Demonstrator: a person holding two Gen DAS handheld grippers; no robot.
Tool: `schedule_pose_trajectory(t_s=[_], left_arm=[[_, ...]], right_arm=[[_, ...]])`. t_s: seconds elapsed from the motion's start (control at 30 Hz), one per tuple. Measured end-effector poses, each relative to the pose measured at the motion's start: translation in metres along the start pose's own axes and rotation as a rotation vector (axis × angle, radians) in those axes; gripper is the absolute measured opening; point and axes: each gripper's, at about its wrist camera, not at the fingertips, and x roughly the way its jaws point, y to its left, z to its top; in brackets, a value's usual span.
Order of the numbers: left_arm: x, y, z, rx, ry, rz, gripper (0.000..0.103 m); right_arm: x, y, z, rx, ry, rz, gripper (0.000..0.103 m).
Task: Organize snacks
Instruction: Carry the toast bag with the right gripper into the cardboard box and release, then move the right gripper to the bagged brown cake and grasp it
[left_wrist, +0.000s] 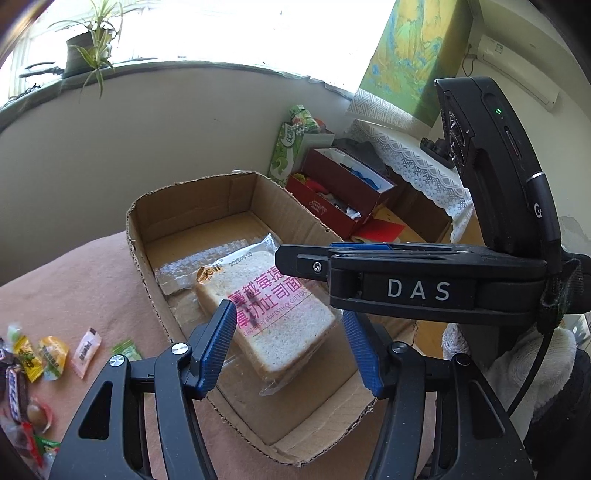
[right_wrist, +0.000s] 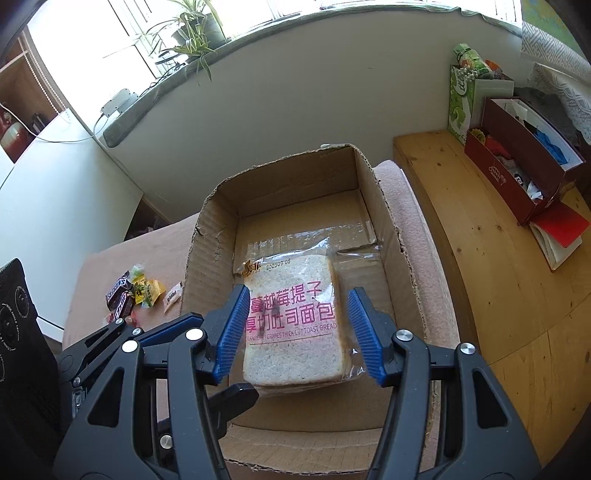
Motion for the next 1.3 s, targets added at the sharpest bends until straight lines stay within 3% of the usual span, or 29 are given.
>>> schedule_pose_trajectory(t_s=[0.23,0.4,0.73,0.83,0.9,1.2,1.3], left_arm=[[-0.029,0.003,-0.004,0.006,-0.034,0.002,0.059],[-0.056,0.017,-0.011,0.000,-0.071,0.019,0.059],[-0.115,0.079,-0.035,-0.078,-0.123,0.079,0.061],[-0.136,0.105,-0.046,-0.118,-0.148,0.123,0.063],[-0.146,0.123,-0.053,-0.138,-0.160,0.169,0.064],[-0.162,0.192,-0.087,-0.266,-0.133,0.262,0.064],[-0.161,0.202,-0.096,-0.289,-0.120,0.270,0.072]], right_arm=[[-0.018,0.010,-0.003,-0.020,-0.037,-0.057,0.059],[-0.030,0.021,-0.008,-0.044,-0.071,-0.075,0.067],[-0.032,0.071,-0.031,-0.146,-0.106,-0.050,0.068],[-0.030,0.094,-0.041,-0.201,-0.108,-0.036,0.076],[-0.028,0.112,-0.047,-0.240,-0.104,-0.019,0.082],[0.003,0.186,-0.084,-0.374,-0.023,0.068,0.082],[0.017,0.204,-0.097,-0.409,0.008,0.086,0.083]])
